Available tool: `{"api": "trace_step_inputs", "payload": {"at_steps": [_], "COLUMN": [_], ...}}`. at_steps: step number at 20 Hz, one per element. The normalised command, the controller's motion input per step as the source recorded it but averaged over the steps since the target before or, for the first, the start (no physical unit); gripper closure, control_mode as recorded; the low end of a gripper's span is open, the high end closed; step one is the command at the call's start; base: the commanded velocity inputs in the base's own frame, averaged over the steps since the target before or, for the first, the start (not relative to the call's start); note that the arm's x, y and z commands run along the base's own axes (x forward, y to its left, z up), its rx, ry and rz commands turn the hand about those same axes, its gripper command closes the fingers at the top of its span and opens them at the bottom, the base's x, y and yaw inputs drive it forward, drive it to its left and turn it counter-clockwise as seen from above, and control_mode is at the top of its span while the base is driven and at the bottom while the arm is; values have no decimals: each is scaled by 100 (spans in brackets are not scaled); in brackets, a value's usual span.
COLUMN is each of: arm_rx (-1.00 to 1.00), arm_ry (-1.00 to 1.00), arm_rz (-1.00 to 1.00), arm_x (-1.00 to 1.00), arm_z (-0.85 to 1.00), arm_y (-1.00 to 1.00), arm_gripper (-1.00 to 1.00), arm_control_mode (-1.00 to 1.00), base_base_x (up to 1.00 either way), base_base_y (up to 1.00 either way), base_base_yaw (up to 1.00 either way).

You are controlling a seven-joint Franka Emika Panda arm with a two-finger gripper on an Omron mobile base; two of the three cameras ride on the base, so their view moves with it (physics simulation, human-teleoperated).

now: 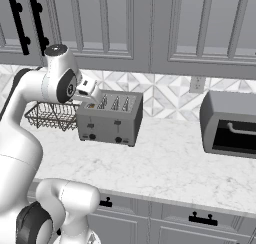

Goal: Start the toaster. Once the lever pops up, take the bread to the plate on the dining counter.

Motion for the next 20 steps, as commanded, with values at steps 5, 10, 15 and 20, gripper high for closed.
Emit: {"api": "trace_step_inputs", "payload": {"at_steps": [5, 10, 15, 20], "arm_rx": [0, 0, 0, 0], "arm_ry": [0, 0, 0, 0], "arm_rz": [0, 0, 0, 0], "arm_x": [0, 0, 0, 0], "arm_z": [0, 0, 0, 0], "arm_y": [0, 0, 0, 0], "arm_gripper": [-100, -100, -100, -100], "arm_control_mode": [-100, -100, -100, -100], "base_base_x": [0, 0, 0, 0], "base_base_y": [0, 0, 0, 0], "base_base_yaw": [0, 0, 0, 0]}}
